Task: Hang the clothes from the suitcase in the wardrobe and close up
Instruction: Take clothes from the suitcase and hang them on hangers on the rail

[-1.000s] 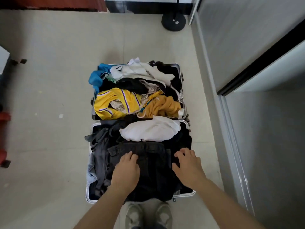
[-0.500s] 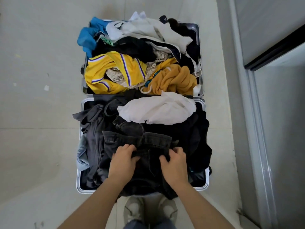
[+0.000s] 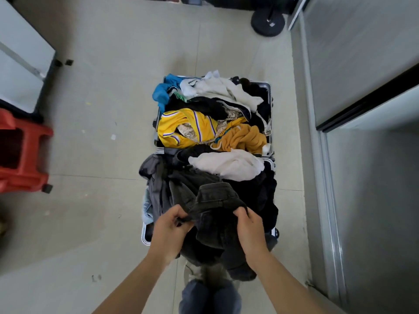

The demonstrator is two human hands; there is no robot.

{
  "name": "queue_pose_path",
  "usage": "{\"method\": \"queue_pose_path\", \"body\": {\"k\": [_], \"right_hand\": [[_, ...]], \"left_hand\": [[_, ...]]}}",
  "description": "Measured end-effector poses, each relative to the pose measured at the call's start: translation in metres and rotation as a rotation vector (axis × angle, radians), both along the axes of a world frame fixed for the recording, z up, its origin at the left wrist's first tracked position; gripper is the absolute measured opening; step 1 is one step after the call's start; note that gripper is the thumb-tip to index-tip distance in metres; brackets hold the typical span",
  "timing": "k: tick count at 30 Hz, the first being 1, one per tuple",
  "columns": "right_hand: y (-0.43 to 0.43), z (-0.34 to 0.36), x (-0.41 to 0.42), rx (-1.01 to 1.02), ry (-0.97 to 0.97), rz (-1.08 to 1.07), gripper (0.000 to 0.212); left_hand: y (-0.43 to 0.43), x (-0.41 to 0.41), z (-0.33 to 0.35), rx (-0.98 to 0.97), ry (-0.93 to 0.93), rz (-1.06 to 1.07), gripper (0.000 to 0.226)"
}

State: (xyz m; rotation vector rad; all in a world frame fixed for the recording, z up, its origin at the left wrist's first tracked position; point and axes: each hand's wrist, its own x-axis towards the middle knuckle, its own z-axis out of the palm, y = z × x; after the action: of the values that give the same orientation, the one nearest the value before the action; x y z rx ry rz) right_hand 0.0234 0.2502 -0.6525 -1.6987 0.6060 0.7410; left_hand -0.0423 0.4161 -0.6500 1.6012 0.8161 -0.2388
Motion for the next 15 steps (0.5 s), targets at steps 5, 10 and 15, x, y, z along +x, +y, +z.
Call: {"method": "queue_pose_path", "body": {"k": [5,10,15], "right_hand": [[-0.013,0.021,0.016,0.206,0.101,0.0,0.057],[-0.009,0.034,0.013,0.263,0.176,0.031,0.024],[-0.021,0.055,0.006,0.223,0.137,-0.018,0.018]], "left_hand": [[-0.029,0.028,0.046,-0.241,-0.186,0.062,0.025],[-0.054,0.043,0.084,-0.608,-0.191,-0.073,0.014],[-0.031,0.041,0.096,-0.475,-0.141,0.144,0.04]]}}
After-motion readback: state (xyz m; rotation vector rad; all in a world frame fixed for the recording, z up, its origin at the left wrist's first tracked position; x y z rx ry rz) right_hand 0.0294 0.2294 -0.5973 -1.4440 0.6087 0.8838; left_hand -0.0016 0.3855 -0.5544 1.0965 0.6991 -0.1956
